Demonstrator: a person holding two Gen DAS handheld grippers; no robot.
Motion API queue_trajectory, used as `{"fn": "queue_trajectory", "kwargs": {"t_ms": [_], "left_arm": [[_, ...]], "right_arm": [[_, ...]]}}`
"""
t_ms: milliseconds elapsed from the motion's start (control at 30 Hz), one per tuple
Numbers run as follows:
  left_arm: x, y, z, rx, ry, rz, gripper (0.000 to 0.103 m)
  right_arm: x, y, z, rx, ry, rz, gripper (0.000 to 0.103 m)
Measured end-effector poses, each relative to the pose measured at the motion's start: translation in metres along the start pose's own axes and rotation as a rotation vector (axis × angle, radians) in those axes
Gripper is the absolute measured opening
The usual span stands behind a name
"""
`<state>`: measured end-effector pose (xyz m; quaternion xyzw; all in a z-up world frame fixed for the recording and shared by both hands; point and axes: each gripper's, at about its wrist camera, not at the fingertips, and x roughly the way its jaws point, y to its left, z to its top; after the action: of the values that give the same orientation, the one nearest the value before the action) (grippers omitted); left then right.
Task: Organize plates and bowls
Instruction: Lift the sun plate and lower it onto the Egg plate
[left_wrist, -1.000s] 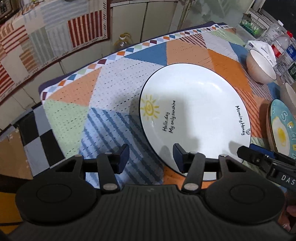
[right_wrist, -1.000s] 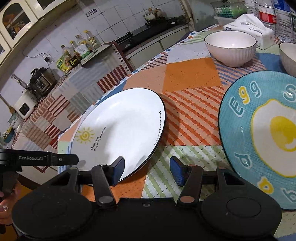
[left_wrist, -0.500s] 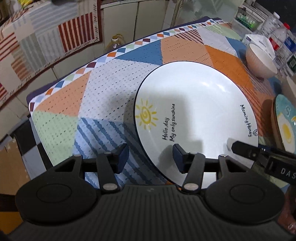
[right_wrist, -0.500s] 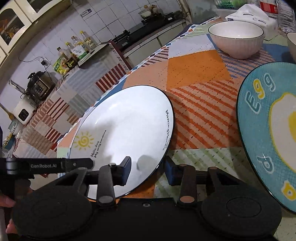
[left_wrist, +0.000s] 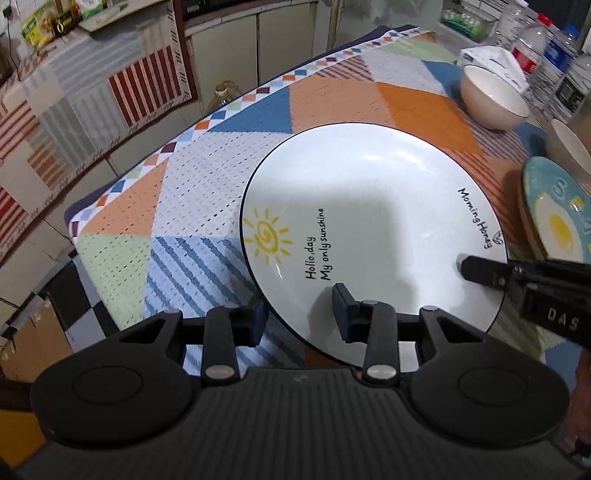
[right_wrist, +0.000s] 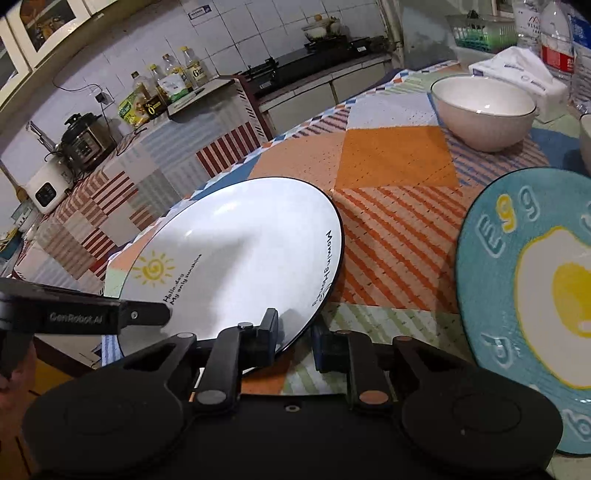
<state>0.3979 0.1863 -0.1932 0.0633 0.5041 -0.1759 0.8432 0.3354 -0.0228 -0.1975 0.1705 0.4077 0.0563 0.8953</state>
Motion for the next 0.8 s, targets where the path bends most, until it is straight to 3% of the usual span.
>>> {"fn": "queue_trajectory", "kwargs": {"t_ms": [433, 800], "left_arm": [[-0.067, -0.050, -0.024, -0.030, -0.032, -0.042, 0.035], [-0.089, -0.116, -0.027, -0.034, -0.056, -0.088, 0.035]], "right_arm": [[-0.074, -0.012, 0.004, -0.101, -0.032, 0.038, 0.023], [-0.132, -0.051, 0.006, -0.103, -0.066, 0.030, 0.023]]}}
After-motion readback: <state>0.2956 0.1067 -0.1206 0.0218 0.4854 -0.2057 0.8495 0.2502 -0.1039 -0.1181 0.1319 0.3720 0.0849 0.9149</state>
